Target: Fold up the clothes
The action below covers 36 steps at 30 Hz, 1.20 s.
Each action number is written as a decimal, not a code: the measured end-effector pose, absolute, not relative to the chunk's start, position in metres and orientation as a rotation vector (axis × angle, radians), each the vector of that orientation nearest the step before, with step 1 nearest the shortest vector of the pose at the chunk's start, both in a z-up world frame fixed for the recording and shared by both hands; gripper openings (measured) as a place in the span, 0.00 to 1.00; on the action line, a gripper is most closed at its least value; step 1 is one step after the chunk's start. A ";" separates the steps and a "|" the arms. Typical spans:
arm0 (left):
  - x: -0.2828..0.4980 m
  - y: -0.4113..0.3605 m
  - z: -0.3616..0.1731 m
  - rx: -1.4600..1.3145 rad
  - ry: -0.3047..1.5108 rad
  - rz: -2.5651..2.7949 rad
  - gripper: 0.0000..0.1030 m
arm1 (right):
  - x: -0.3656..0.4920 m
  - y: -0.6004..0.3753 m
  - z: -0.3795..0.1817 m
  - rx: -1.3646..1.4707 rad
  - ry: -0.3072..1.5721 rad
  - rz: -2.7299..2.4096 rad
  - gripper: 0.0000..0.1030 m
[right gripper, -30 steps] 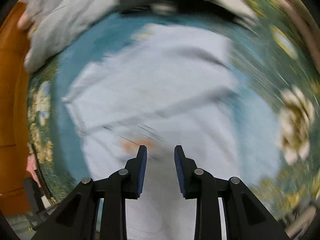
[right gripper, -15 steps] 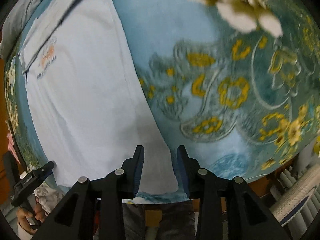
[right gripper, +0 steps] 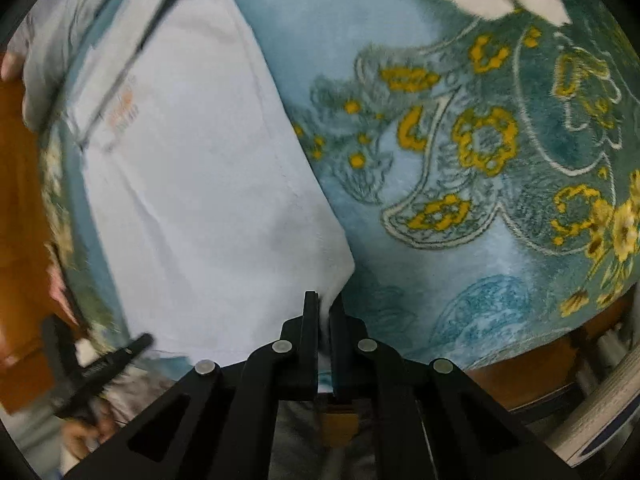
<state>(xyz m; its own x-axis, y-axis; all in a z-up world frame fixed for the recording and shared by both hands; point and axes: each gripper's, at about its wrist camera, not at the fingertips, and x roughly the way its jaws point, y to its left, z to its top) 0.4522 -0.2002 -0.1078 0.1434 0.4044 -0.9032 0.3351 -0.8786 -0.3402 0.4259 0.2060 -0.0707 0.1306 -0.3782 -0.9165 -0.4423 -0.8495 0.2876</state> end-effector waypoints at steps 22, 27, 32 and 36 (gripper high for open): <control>0.164 -0.261 -0.092 -1.941 -1.136 1.925 0.05 | 0.160 0.239 -0.026 -1.919 1.362 1.973 0.04; 0.109 -0.267 -0.110 -1.962 -1.188 1.903 0.05 | 0.107 0.236 -0.044 -1.896 1.339 1.925 0.04; 0.085 -0.262 -0.141 -1.994 -1.310 1.833 0.05 | 0.087 0.239 -0.061 -1.900 1.319 1.861 0.04; 0.083 -0.272 -0.155 -1.996 -1.464 1.744 0.08 | 0.082 0.240 -0.071 -1.898 1.345 1.837 0.08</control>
